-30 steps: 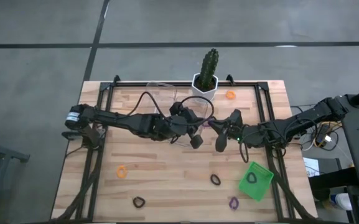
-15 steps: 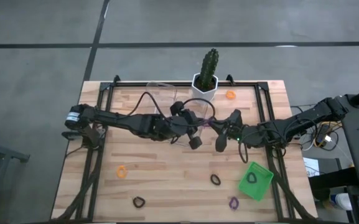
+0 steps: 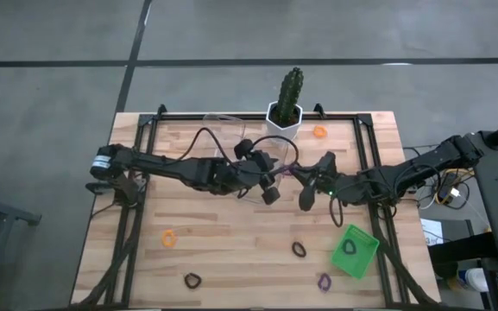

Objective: Sort items
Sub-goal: Put the left purple keychain into the green bin

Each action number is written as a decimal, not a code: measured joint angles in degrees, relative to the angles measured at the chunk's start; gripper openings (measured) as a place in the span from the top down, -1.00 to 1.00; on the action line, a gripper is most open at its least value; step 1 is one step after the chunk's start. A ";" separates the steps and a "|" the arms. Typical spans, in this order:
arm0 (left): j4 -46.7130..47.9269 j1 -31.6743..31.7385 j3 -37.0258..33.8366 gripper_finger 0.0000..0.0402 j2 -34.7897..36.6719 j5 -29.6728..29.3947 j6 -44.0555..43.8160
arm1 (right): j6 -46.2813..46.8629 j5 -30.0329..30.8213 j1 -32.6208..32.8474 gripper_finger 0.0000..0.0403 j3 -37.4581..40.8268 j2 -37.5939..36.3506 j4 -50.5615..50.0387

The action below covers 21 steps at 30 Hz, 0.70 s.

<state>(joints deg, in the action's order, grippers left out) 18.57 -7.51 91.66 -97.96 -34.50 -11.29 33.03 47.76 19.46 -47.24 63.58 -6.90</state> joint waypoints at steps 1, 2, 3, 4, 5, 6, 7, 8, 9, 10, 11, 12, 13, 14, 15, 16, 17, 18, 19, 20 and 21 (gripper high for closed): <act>1.21 0.00 0.14 0.36 0.60 -0.04 0.76 | 1.12 0.04 0.03 0.91 0.00 -0.29 -2.24; 2.22 0.00 0.34 0.36 1.30 -0.11 1.22 | 2.78 0.13 0.04 0.91 -0.13 -0.59 -5.01; 2.85 -0.05 0.49 0.36 2.12 -0.12 1.31 | 4.90 0.17 0.04 0.91 -0.46 -0.92 -8.13; 3.38 -0.10 0.57 0.36 3.09 -0.14 1.32 | 7.11 0.16 0.05 0.91 -0.87 -1.29 -11.37; 4.12 -0.14 0.59 0.36 4.09 -0.16 1.15 | 9.27 0.20 0.07 0.91 -1.21 -1.56 -14.44; 4.84 -0.19 0.59 0.36 4.89 -0.19 0.72 | 11.27 0.18 0.07 0.91 -1.67 -1.82 -17.39; 5.72 -0.20 0.58 0.36 5.79 -0.12 0.01 | 13.09 0.14 0.15 0.91 -2.12 -2.06 -19.89; 6.95 -0.20 0.57 0.36 6.48 -0.12 -0.69 | 14.66 -0.23 0.38 0.91 -2.56 -2.13 -22.23; 8.23 -0.20 0.57 0.36 7.26 -0.12 -1.30 | 16.10 -1.03 0.56 0.91 -3.24 -2.13 -24.56; 9.72 -0.22 0.57 0.36 8.13 -0.07 -1.80 | 17.37 -2.25 0.83 0.91 -4.09 -2.08 -26.60; 11.29 -0.22 0.55 0.36 8.64 -0.12 -2.13 | 18.46 -3.97 1.17 0.91 -5.05 -1.94 -28.68; 12.72 -0.22 0.55 0.36 9.51 -0.11 -2.44 | 19.54 -5.99 1.50 0.91 -6.06 -1.77 -30.92; 14.43 -0.22 0.45 0.36 10.24 -0.11 -2.69 | 20.55 -8.14 1.83 0.91 -7.04 -1.58 -33.03; 16.01 -0.22 0.38 0.36 10.82 -0.17 -3.18 | 21.52 -10.49 2.25 0.91 -8.03 -1.23 -35.28; 17.71 -0.22 0.24 0.36 11.48 -0.14 -3.83 | 22.67 -12.78 2.78 0.91 -9.09 -0.85 -37.62; 19.47 -0.22 0.06 0.36 11.94 -0.14 -4.76 | 23.99 -15.05 3.34 0.91 -10.06 -0.57 -40.14; 21.51 -0.22 -0.08 0.36 12.35 -0.11 -5.73 | 25.45 -16.92 4.11 0.91 -11.02 -0.08 -42.63; 23.71 -0.22 -0.17 0.36 12.67 -0.11 -6.97 | 26.84 -18.69 4.84 0.91 -12.15 0.19 -45.00; 25.70 -0.22 -0.20 0.36 12.91 -0.10 -8.40 | 28.43 -20.40 5.67 0.91 -13.20 0.48 -47.38; 27.68 -0.22 -0.20 0.36 13.14 -0.11 -9.82 | 30.16 -22.03 6.70 0.91 -14.08 0.96 -49.82; 29.50 -0.22 -0.31 0.36 13.47 -0.12 -11.20 | 31.86 -23.72 7.54 0.91 -15.03 1.43 -52.17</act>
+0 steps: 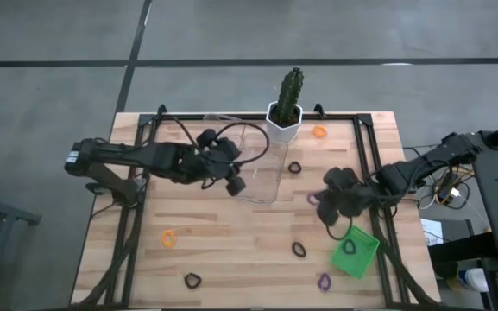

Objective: Sort items
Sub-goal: Put the left purple keychain into the green bin

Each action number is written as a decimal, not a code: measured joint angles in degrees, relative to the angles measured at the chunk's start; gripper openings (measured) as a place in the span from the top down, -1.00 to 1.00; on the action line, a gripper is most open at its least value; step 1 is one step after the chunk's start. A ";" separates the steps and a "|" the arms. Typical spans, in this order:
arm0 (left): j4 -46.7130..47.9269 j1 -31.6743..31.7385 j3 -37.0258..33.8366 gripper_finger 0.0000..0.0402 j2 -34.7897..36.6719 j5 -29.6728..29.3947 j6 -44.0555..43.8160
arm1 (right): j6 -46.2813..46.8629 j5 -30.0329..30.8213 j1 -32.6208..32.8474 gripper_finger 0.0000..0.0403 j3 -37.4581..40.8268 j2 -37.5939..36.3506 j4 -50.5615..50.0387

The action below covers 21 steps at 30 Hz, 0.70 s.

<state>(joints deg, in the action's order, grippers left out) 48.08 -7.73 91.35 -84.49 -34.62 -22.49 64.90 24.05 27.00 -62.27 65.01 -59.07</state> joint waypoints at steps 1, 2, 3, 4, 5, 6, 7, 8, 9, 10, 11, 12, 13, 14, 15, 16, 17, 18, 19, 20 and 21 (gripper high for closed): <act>1.50 0.00 -0.28 0.36 0.36 -0.01 -1.37 | 1.64 -1.51 0.93 0.91 -0.94 0.58 -1.95; 2.44 0.00 -0.78 0.36 0.58 -0.04 -2.49 | 3.29 -2.96 2.02 0.91 -1.85 1.21 -3.58; 2.79 0.00 -1.44 0.36 1.04 -0.04 -3.22 | 4.83 -4.41 3.10 0.91 -2.77 1.77 -5.33; 2.80 -0.02 -2.36 0.36 1.33 0.00 -3.89 | 6.41 -5.74 4.11 0.91 -3.58 2.40 -6.90; 2.99 -0.02 -3.21 0.36 1.52 -0.01 -4.48 | 7.84 -6.77 5.11 0.91 -4.39 3.14 -8.08; 2.99 -0.02 -4.17 0.36 1.92 0.01 -5.12 | 9.28 -7.76 6.07 0.91 -5.03 3.82 -9.00; 2.95 -0.04 -5.19 0.36 2.19 0.03 -5.87 | 10.74 -8.65 7.09 0.91 -5.39 4.65 -9.95; 2.85 -0.04 -6.19 0.36 2.51 0.01 -6.72 | 12.21 -9.47 8.06 0.91 -5.64 5.46 -10.92; 2.61 -0.02 -7.17 0.36 2.99 0.02 -7.59 | 13.50 -10.17 8.79 0.91 -5.76 6.17 -11.60; 2.40 -0.04 -8.20 0.36 3.33 0.02 -8.47 | 14.60 -10.76 9.52 0.91 -5.76 6.92 -11.91; 2.36 -0.04 -9.16 0.36 3.64 0.01 -9.31 | 15.80 -11.54 10.14 0.91 -5.58 7.61 -12.08; 2.33 -0.04 -10.08 0.36 4.01 0.03 -10.23 | 17.00 -12.78 10.68 0.91 -5.09 8.09 -11.99; 2.13 -0.07 -11.05 0.36 4.22 0.03 -11.01 | 18.17 -14.13 11.13 0.90 -4.60 8.77 -12.19; 1.91 -0.15 -11.81 0.36 4.58 0.07 -11.91 | 19.22 -15.36 11.46 0.89 -4.12 9.47 -12.26; 1.85 -0.22 -12.44 0.36 4.90 0.09 -12.49 | 20.09 -16.57 11.75 0.89 -3.69 10.09 -12.16; 1.78 -0.25 -13.01 0.36 5.15 0.08 -13.03 | 20.92 -17.59 12.14 0.89 -3.28 10.77 -12.16; 1.53 -0.35 -13.35 0.36 5.51 0.05 -13.38 | 21.88 -18.45 12.55 0.89 -3.02 11.37 -12.19; 1.03 -0.49 -13.72 0.36 5.76 0.02 -13.64 | 22.57 -19.23 13.00 0.89 -2.90 11.87 -12.17; 0.87 -0.67 -14.06 0.36 5.98 0.03 -13.69 | 23.34 -19.88 13.46 0.89 -2.90 12.42 -12.13; 0.66 -0.88 -14.44 0.36 6.19 0.04 -13.70 | 24.12 -20.67 14.08 0.89 -2.88 12.81 -12.05; 0.16 -1.10 -14.78 0.36 6.42 0.08 -13.71 | 25.03 -21.36 14.73 0.89 -2.85 13.10 -11.98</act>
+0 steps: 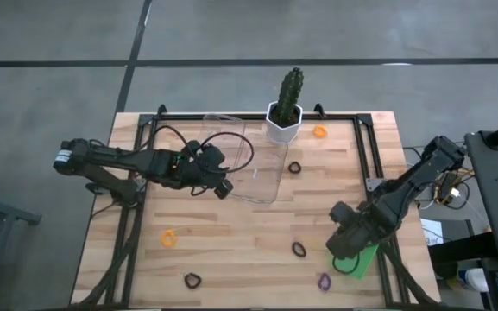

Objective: Sort items
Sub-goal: Put the left purple keychain into the green bin

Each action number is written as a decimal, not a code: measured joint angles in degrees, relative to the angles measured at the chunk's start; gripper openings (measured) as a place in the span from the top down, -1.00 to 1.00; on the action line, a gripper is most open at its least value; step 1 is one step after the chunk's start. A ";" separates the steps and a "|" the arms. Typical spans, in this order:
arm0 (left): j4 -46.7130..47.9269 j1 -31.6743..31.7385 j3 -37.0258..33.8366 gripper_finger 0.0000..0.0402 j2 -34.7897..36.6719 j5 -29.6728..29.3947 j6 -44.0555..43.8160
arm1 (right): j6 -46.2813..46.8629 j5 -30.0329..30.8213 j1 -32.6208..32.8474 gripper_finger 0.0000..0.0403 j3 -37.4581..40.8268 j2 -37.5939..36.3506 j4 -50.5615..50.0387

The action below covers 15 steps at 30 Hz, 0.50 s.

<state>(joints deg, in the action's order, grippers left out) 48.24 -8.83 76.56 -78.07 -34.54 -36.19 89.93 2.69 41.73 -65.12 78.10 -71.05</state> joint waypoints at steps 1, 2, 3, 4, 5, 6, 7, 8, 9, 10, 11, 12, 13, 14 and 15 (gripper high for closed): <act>-0.27 -0.24 -0.15 0.36 0.20 0.04 -0.01 | 1.19 -0.69 0.78 0.89 0.00 0.17 0.08; -0.25 -0.46 -0.23 0.36 0.35 0.03 -0.01 | 2.37 -1.40 1.46 0.88 0.00 0.16 0.10; -0.26 -0.60 -0.23 0.36 0.50 0.01 -0.01 | 3.48 -2.20 2.20 0.88 0.00 0.08 0.15; -0.27 -0.84 -0.21 0.36 0.62 0.00 0.01 | 4.51 -2.97 2.95 0.88 0.00 0.00 0.40; -0.27 -0.96 -0.21 0.36 0.67 0.00 0.05 | 5.32 -3.99 3.65 0.88 0.00 -0.08 0.69; -0.27 -1.11 -0.23 0.36 0.67 0.00 0.12 | 6.34 -4.87 4.36 0.88 0.00 -0.08 0.81; -0.25 -1.15 -0.23 0.36 0.67 0.01 0.23 | 7.42 -5.40 5.12 0.88 0.05 -0.08 0.88; -0.25 -1.15 -0.25 0.36 0.67 0.02 0.25 | 8.58 -5.79 5.87 0.88 0.12 -0.08 0.90; -0.26 -1.15 -0.30 0.36 0.67 0.00 0.26 | 9.45 -5.89 6.59 0.88 0.33 -0.08 1.18; -0.27 -1.15 -0.40 0.36 0.67 -0.04 0.27 | 10.23 -6.01 7.18 0.88 0.60 -0.08 1.48; -0.29 -1.15 -0.60 0.36 0.67 -0.06 0.27 | 10.94 -6.24 7.73 0.88 1.01 -0.08 1.89; -0.26 -1.15 -0.84 0.36 0.67 -0.05 0.29 | 11.76 -6.39 8.27 0.88 1.58 -0.06 2.67; -0.21 -1.14 -1.04 0.36 0.67 -0.05 0.30 | 12.61 -6.44 8.67 0.88 2.20 -0.06 3.90; -0.25 -1.15 -1.18 0.36 0.67 -0.05 0.31 | 13.38 -6.72 9.02 0.88 2.94 -0.08 5.44; -0.26 -1.15 -1.29 0.36 0.67 -0.05 0.27 | 13.69 -7.50 9.28 0.88 3.72 -0.08 6.84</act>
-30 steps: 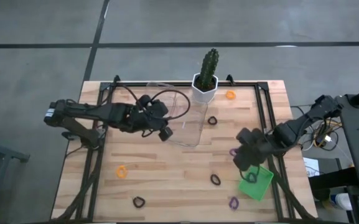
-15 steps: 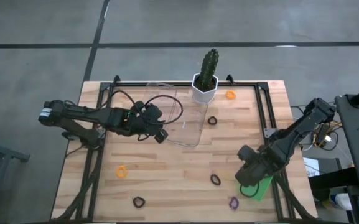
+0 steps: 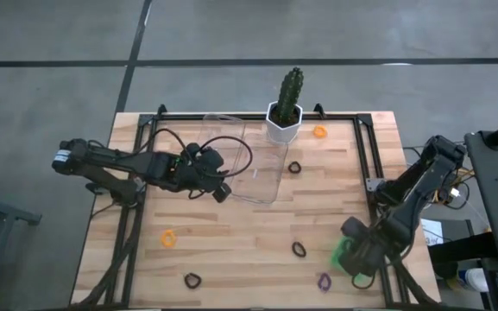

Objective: Sort items
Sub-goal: Put the left purple keychain into the green bin, then put the purple keychain into the green bin

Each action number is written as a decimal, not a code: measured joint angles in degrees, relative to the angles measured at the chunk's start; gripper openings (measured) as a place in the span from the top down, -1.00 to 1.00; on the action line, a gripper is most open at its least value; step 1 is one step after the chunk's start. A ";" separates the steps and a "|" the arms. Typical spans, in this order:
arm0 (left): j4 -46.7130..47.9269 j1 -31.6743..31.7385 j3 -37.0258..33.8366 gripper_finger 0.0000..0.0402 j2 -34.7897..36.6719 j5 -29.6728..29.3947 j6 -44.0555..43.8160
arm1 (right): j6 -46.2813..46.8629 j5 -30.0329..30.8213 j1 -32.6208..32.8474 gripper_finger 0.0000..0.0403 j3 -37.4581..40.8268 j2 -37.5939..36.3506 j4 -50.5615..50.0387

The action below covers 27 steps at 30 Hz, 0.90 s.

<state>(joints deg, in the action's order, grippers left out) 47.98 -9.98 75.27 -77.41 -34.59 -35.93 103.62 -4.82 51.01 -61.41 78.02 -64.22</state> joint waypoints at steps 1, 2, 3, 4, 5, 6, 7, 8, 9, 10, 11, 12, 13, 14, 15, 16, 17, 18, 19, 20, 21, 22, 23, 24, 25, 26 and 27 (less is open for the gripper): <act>-0.06 0.00 -0.18 0.36 0.00 -0.02 -0.04 | 0.02 -0.91 0.28 0.88 0.75 0.00 1.35; 0.00 0.00 -0.30 0.36 0.00 0.00 -0.06 | 0.02 -1.50 0.49 0.88 1.54 0.00 2.75; 0.01 0.00 -0.35 0.36 0.00 0.01 -0.06 | 0.22 -1.66 0.63 0.88 2.30 0.09 3.95; -0.02 0.00 -0.38 0.36 0.00 0.02 -0.07 | 0.78 -1.68 0.67 0.88 3.08 0.11 4.84; -0.02 0.00 -0.38 0.36 0.00 0.00 -0.08 | 1.40 -1.70 0.69 0.88 3.80 0.12 5.38; -0.10 0.00 -0.38 0.36 0.00 -0.01 -0.08 | 1.87 -1.68 0.68 0.88 4.38 0.11 5.77; -0.29 0.00 -0.38 0.36 0.00 -0.02 -0.08 | 2.20 -1.66 0.63 0.88 4.80 0.11 6.20; -0.48 0.00 -0.38 0.36 0.00 0.00 -0.08 | 2.31 -1.54 0.63 0.88 5.03 0.12 6.54; -0.56 0.00 -0.38 0.36 0.00 0.02 -0.08 | 2.31 -1.44 0.61 0.88 5.19 0.11 6.66; -0.60 0.00 -0.38 0.36 0.00 0.01 -0.11 | 2.31 -1.44 0.61 0.88 5.32 0.11 6.64; -0.66 0.00 -0.38 0.36 0.00 0.00 -0.13 | 2.31 -1.44 0.62 0.88 5.40 0.11 6.61; -0.79 0.00 -0.38 0.36 0.00 0.00 -0.15 | 2.30 -1.44 0.63 0.88 5.43 0.11 6.63; -0.96 0.00 -0.38 0.36 0.00 0.00 -0.21 | 2.30 -1.45 0.63 0.88 5.44 0.11 6.64; -0.95 0.00 -0.38 0.36 0.00 0.00 -0.25 | 2.26 -1.43 0.63 0.87 5.44 0.11 6.63; -0.91 0.00 -0.38 0.36 0.00 0.02 -0.34 | 2.06 -1.41 0.63 0.85 5.47 0.11 6.65; -0.93 0.00 -0.38 0.36 0.00 0.01 -0.45 | 2.00 -1.40 0.63 0.83 5.55 0.11 6.66; -0.93 0.00 -0.38 0.36 0.00 0.01 -0.47 | 1.98 -1.40 0.63 0.80 5.64 0.11 6.64; -0.93 0.00 -0.38 0.36 0.00 0.01 -0.49 | 1.95 -1.35 0.63 0.77 5.71 0.11 6.63; -0.92 0.00 -0.38 0.36 0.00 0.01 -0.51 | 1.87 -1.31 0.63 0.73 5.77 0.11 6.64; -0.91 0.00 -0.38 0.36 0.00 0.02 -0.53 | 1.81 -1.33 0.63 0.70 5.84 0.11 6.64; -0.91 0.00 -0.38 0.36 0.00 0.02 -0.55 | 1.56 -1.33 0.63 0.66 5.94 0.11 6.66; -0.91 0.00 -0.38 0.36 0.00 0.00 -0.56 | 1.40 -1.33 0.63 0.63 6.02 0.11 6.63; -0.91 0.00 -0.38 0.36 0.00 0.02 -0.56 | 1.37 -1.33 0.63 0.59 6.07 0.11 6.63; -0.91 0.00 -0.38 0.36 0.00 0.02 -0.56 | 1.37 -1.33 0.63 0.57 6.14 0.11 6.64; -0.89 0.00 -0.38 0.36 0.00 0.02 -0.56 | 1.27 -1.33 0.63 0.54 6.18 0.11 6.61; -0.89 0.00 -0.38 0.36 0.00 0.02 -0.56 | 1.21 -1.33 0.63 0.51 6.18 0.11 6.61; -0.89 0.00 -0.38 0.36 0.00 0.02 -0.56 | 1.20 -1.33 0.63 0.49 6.21 0.11 6.61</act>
<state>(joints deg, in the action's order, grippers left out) 47.09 -9.98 74.89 -77.41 -34.57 -36.49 104.81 -6.15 51.64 -55.20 78.13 -57.60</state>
